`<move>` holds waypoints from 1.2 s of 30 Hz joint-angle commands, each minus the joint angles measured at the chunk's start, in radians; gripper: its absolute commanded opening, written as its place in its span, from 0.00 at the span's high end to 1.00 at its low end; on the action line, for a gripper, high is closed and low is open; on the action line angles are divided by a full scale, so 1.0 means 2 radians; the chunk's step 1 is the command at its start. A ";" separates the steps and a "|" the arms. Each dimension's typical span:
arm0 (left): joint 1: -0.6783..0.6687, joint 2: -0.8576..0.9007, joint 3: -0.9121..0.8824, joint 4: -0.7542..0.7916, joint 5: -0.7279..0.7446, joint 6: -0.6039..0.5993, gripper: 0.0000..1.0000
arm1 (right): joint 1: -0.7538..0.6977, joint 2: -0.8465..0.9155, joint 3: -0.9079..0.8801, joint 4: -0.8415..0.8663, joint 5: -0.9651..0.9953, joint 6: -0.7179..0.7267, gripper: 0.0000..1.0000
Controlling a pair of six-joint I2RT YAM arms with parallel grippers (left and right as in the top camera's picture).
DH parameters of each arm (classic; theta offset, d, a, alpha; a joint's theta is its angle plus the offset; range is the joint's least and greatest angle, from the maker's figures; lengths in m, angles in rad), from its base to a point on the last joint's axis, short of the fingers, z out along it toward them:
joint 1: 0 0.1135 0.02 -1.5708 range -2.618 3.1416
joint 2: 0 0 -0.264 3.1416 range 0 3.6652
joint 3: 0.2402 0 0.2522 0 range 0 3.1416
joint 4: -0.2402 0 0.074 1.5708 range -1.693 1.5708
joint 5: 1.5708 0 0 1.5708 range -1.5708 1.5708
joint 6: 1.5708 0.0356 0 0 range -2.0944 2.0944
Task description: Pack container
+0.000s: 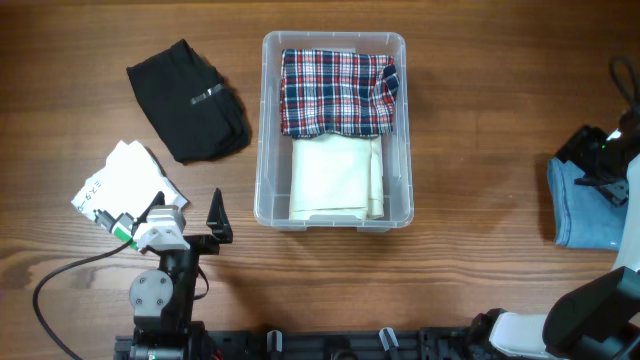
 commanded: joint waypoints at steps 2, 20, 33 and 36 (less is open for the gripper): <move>0.003 -0.003 -0.003 0.002 0.004 0.012 0.00 | -0.035 0.004 -0.005 0.012 -0.021 0.016 0.96; 0.003 -0.003 -0.003 0.002 0.004 0.012 0.00 | -0.113 0.005 -0.162 0.188 -0.037 0.117 0.96; 0.003 -0.003 -0.003 0.002 0.004 0.012 0.00 | -0.114 0.058 -0.162 0.286 -0.002 0.132 0.96; 0.003 -0.003 -0.003 0.002 0.004 0.012 0.00 | -0.114 0.094 -0.162 0.307 -0.003 0.132 0.96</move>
